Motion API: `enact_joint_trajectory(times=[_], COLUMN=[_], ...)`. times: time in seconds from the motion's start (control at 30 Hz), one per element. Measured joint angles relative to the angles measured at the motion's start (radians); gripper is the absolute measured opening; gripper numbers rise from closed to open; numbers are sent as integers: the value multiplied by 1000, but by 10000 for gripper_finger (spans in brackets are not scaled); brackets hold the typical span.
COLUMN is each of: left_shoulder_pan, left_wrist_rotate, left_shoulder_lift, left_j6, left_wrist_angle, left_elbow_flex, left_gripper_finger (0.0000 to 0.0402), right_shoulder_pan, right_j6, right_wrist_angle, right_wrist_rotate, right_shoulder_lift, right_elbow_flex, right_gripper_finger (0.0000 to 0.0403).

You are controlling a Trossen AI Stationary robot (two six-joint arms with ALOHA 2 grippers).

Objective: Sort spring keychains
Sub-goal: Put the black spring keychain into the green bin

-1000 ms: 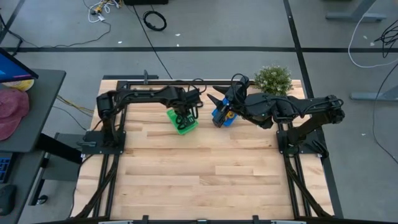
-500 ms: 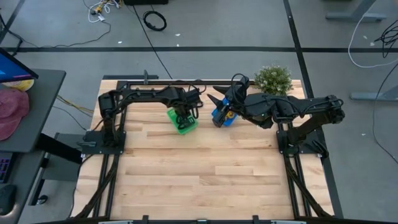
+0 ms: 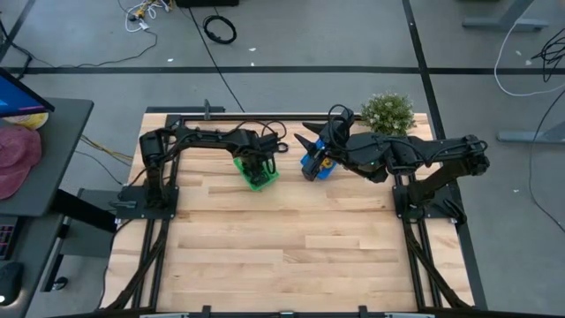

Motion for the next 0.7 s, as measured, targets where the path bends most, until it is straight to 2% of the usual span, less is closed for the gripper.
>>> enact_joint_trajectory(times=[0.2, 0.43, 0.53, 0.7], left_shoulder_pan=[0, 0, -8, -44], left_wrist_rotate=[26, 18, -25, -171], left_shoulder_lift=[-31, -134, -209, -378], left_j6=[0, 2, -5, -78], left_wrist_angle=[11, 15, 33, 87], left_elbow_flex=[-1, -1, -1, -1], left_gripper_finger=[168, 242, 254, 248], right_shoulder_pan=[0, 0, 0, 0], right_j6=[0, -3, -4, -5], right_wrist_angle=[0, -7, -8, -11], right_wrist_rotate=[0, 0, 0, 1], right_shoulder_lift=[0, 0, 0, 0], right_elbow_flex=[0, 0, 0, 0], right_gripper_finger=[162, 162, 162, 162])
